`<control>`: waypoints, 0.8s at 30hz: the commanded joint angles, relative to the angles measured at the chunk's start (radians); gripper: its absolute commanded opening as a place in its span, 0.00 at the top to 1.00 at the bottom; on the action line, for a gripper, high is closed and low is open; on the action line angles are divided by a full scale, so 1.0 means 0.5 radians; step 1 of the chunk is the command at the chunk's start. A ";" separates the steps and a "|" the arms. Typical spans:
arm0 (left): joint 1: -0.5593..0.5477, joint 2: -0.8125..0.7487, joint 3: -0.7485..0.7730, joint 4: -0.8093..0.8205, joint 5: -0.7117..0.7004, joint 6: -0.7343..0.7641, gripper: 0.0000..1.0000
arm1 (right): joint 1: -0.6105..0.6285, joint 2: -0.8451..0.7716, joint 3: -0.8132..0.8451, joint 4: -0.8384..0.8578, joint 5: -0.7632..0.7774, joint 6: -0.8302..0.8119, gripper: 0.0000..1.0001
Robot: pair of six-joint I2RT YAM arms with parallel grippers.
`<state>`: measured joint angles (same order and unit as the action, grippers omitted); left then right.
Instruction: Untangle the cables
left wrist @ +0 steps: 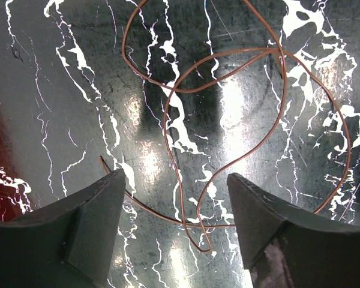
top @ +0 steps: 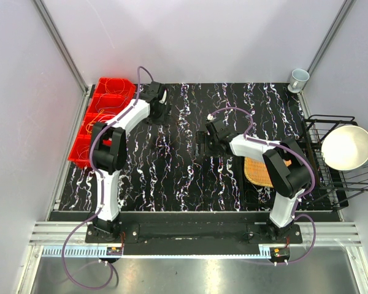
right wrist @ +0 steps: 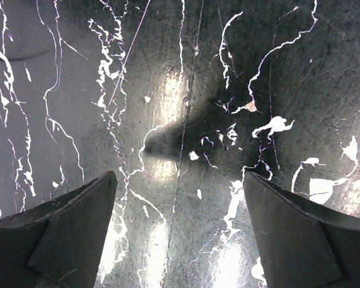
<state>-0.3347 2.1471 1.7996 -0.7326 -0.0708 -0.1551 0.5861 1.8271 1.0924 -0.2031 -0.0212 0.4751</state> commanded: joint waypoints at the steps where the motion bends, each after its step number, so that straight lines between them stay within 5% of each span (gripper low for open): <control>1: -0.005 0.038 0.042 -0.007 0.065 0.040 0.30 | 0.000 0.129 -0.068 -0.164 -0.083 0.007 0.08; 18: 0.010 0.176 0.119 -0.056 0.129 0.062 0.32 | 0.000 0.141 -0.062 -0.164 -0.105 0.010 0.08; 24: 0.050 0.243 0.190 -0.056 0.200 0.037 0.41 | 0.000 0.147 -0.062 -0.167 -0.102 0.010 0.08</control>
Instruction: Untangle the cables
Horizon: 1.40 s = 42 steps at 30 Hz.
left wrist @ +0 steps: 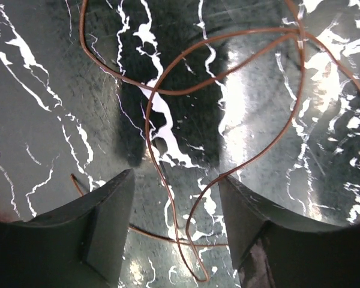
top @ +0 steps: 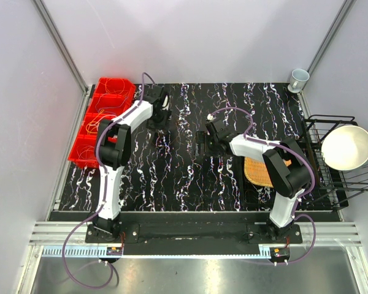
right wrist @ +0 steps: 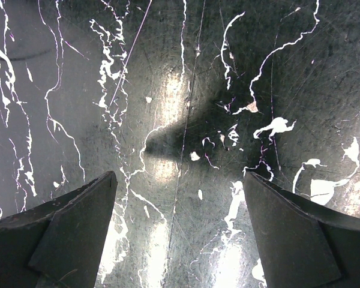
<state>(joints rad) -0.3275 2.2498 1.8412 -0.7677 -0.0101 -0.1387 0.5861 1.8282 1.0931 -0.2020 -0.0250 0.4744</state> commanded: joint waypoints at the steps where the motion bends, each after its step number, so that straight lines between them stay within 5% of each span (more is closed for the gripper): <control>1: 0.044 0.041 0.110 0.017 0.079 0.007 0.43 | 0.003 0.145 -0.063 -0.167 -0.094 0.012 0.08; 5: 0.072 0.066 0.122 0.017 0.078 0.007 0.50 | 0.003 0.154 -0.057 -0.173 -0.097 0.012 0.08; 9: 0.078 0.084 0.149 0.008 0.106 0.004 0.95 | 0.000 0.157 -0.054 -0.176 -0.097 0.008 0.08; 10: 0.081 0.081 0.153 0.002 0.112 0.007 1.00 | 0.003 0.157 -0.054 -0.176 -0.094 0.008 0.09; 19: 0.075 -0.078 0.156 0.001 0.235 -0.060 1.00 | 0.000 0.169 -0.051 -0.179 -0.085 0.008 0.09; 29: 0.075 -0.784 0.021 0.069 0.183 -0.143 1.00 | 0.003 0.194 -0.023 -0.185 -0.110 0.008 0.09; 42: -0.213 -0.607 -0.240 0.103 -0.124 -0.269 1.00 | 0.000 0.191 -0.029 -0.182 -0.103 0.008 0.09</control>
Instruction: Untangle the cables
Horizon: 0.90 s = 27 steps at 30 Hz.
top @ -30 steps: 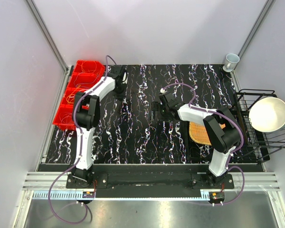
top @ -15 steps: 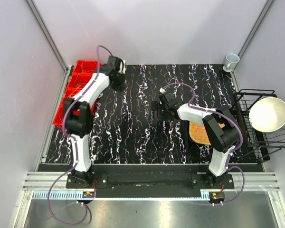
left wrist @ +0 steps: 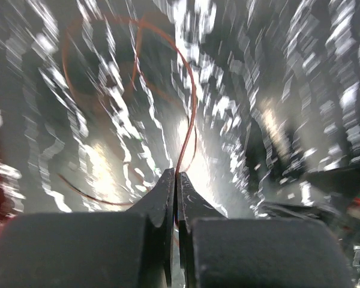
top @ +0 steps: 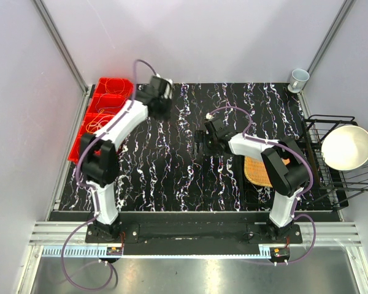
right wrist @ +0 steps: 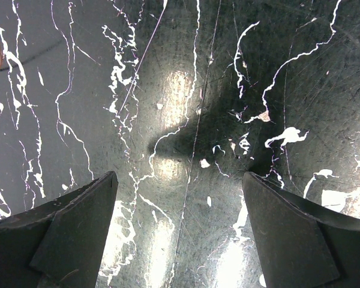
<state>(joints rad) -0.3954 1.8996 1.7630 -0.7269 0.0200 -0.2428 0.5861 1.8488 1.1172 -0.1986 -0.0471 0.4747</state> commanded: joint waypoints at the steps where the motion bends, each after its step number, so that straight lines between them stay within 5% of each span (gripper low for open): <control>1: -0.096 0.103 -0.123 0.027 -0.215 -0.070 1.00 | 0.000 0.150 -0.078 -0.189 -0.065 0.011 0.09; 18: -0.136 0.146 -0.378 0.236 -0.307 -0.060 0.92 | 0.003 0.168 -0.062 -0.189 -0.093 0.008 0.09; 27: -0.169 0.174 -0.412 0.362 -0.285 -0.067 0.68 | 0.003 0.174 -0.062 -0.192 -0.096 0.011 0.09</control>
<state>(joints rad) -0.4664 1.9850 1.5639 -0.6144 -0.1085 -0.2703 0.5861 1.8530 1.1213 -0.1982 -0.0517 0.4744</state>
